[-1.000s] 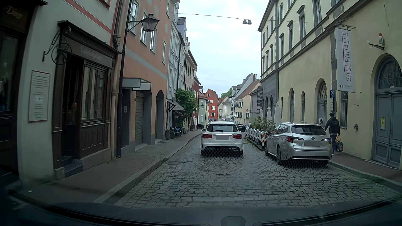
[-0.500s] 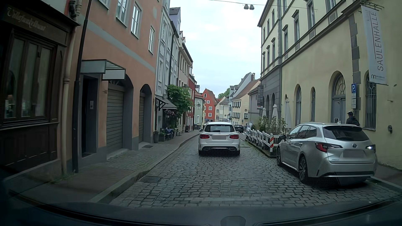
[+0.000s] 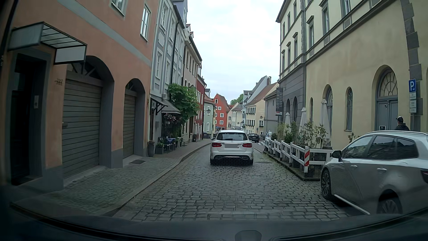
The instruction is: Follow the waypoints while adhering to traffic rules and regulations
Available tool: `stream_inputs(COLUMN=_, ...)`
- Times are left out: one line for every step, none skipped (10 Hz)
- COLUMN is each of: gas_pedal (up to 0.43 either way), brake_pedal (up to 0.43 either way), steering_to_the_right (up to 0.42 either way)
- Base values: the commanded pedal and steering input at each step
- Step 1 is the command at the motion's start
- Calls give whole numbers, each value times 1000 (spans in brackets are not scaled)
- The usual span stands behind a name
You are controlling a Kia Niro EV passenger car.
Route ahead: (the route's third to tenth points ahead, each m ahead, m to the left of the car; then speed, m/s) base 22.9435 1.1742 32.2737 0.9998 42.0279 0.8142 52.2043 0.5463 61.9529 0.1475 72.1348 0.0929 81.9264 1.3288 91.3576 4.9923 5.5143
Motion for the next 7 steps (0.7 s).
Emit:
stream_inputs(gas_pedal=0, brake_pedal=12, steering_to_the_right=7)
stream_inputs(gas_pedal=0, brake_pedal=12, steering_to_the_right=7)
stream_inputs(gas_pedal=0, brake_pedal=18, steering_to_the_right=6)
stream_inputs(gas_pedal=0, brake_pedal=24, steering_to_the_right=7)
stream_inputs(gas_pedal=0, brake_pedal=24, steering_to_the_right=8)
stream_inputs(gas_pedal=0, brake_pedal=30, steering_to_the_right=6)
stream_inputs(gas_pedal=0, brake_pedal=30, steering_to_the_right=6)
